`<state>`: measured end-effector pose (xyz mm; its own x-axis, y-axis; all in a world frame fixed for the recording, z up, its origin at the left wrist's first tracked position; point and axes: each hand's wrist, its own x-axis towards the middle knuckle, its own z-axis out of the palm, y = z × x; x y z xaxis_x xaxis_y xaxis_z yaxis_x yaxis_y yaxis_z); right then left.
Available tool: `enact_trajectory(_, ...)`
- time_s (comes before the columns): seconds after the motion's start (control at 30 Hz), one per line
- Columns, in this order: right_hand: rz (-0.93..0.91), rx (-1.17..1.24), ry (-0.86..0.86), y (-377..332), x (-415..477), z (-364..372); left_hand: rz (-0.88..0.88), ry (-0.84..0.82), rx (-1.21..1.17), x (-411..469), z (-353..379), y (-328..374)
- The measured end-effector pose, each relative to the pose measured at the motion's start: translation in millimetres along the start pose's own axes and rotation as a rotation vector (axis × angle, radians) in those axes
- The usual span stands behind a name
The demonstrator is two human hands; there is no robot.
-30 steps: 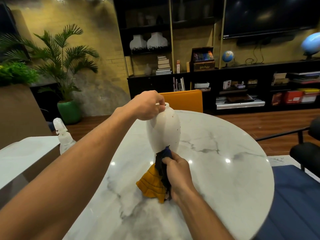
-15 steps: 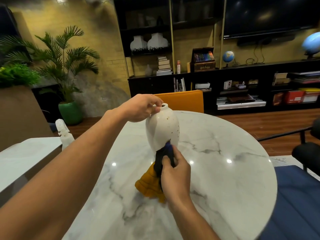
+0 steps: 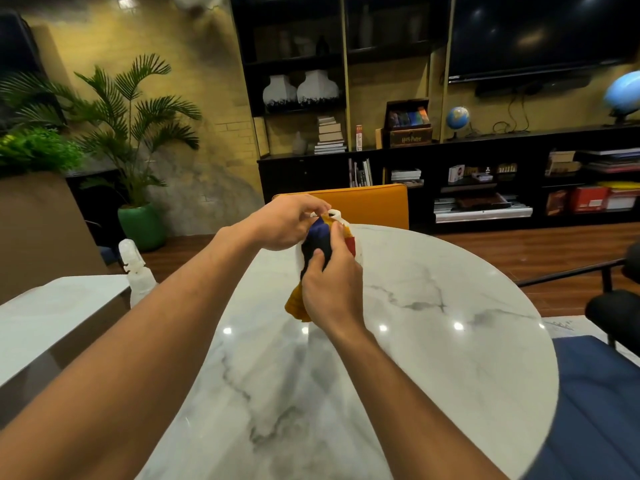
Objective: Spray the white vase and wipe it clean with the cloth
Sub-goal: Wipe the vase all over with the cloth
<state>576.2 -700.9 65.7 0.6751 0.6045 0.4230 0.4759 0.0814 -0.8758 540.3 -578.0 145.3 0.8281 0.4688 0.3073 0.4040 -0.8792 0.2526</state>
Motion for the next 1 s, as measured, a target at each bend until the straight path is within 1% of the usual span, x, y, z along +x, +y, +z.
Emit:
enact_trajectory(0.1,0.001,-0.088,-0.046,2.1,1.9,0.3,-0.002,-0.007,-0.006,0.7,0.1,-2.1)
enact_trajectory(0.33,0.001,-0.209,-0.114,2.0,13.2,-6.0,-0.012,-0.003,-0.009,1.8,0.7,-2.5)
enact_trajectory(0.43,-0.038,-0.28,-0.151,5.0,8.0,-5.8,-0.003,-0.006,-0.026,2.3,1.6,-2.2)
enact_trajectory(0.53,-0.063,-0.332,-0.144,18.7,-7.7,-4.6,-0.003,-0.022,-0.033,3.2,2.4,-3.2)
enact_trajectory(0.67,-0.04,-0.34,-0.125,28.3,-18.9,-5.0,-0.014,-0.026,-0.043,3.2,3.0,-4.1)
enact_trajectory(0.87,-0.04,-0.314,-0.108,19.7,-0.1,-6.7,-0.028,-0.023,-0.052,3.1,3.3,-0.9)
enact_trajectory(1.0,-0.025,-0.278,-0.09,31.4,-16.5,-4.7,-0.027,-0.021,-0.049,2.9,4.3,-1.8)
